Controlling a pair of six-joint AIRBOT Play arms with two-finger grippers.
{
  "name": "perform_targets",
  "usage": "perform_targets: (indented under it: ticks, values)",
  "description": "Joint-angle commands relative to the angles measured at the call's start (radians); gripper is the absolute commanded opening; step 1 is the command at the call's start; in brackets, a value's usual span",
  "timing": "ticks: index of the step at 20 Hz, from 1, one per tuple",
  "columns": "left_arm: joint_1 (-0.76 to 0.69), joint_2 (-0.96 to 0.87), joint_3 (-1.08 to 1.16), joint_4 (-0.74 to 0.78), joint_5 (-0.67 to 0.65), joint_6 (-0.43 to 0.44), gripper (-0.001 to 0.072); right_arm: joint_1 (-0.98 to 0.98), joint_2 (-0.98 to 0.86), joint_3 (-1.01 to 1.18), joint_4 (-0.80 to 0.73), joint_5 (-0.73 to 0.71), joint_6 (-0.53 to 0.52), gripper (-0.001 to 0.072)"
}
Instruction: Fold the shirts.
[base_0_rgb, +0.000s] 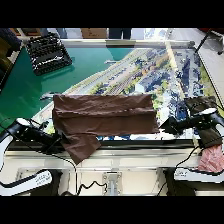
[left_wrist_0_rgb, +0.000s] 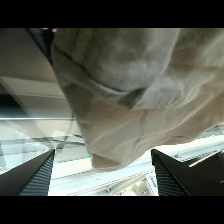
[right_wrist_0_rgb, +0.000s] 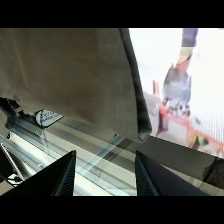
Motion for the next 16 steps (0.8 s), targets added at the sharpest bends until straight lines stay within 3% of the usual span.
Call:
perform_targets:
  ticks: [1,7,10,11,12,14,16]
  values:
    - [0.0,0.0,-0.013,-0.014,0.077,-0.016,0.0698,0.0,0.001,-0.008,0.006,-0.01,-0.005,0.0396]
    - [-0.001,-0.009,-0.013,-0.079,0.127,-0.021,0.0688,0.0,0.001,-0.008,0.017,-0.006,-0.004,0.0396]
    - [-0.027,-0.021,-0.013,-0.086,0.129,-0.024,0.059,0.0,0.001,-0.008,0.036,0.0,-0.007,0.0396]
    - [-0.046,-0.021,-0.013,-0.087,0.132,-0.027,0.0589,0.0,0.001,-0.008,0.04,0.003,-0.008,0.0396]
    - [-0.065,-0.021,-0.013,-0.086,0.137,-0.038,0.0528,0.0,0.001,-0.008,0.039,0.006,-0.008,0.0396]
    - [-0.091,-0.021,-0.013,-0.086,0.144,-0.039,0.0226,0.0,0.001,-0.008,0.04,0.009,-0.008,0.0395]
    - [-0.105,-0.021,-0.013,-0.086,0.143,-0.038,0.0106,0.0,0.003,-0.008,0.04,0.008,-0.01,0.0396]
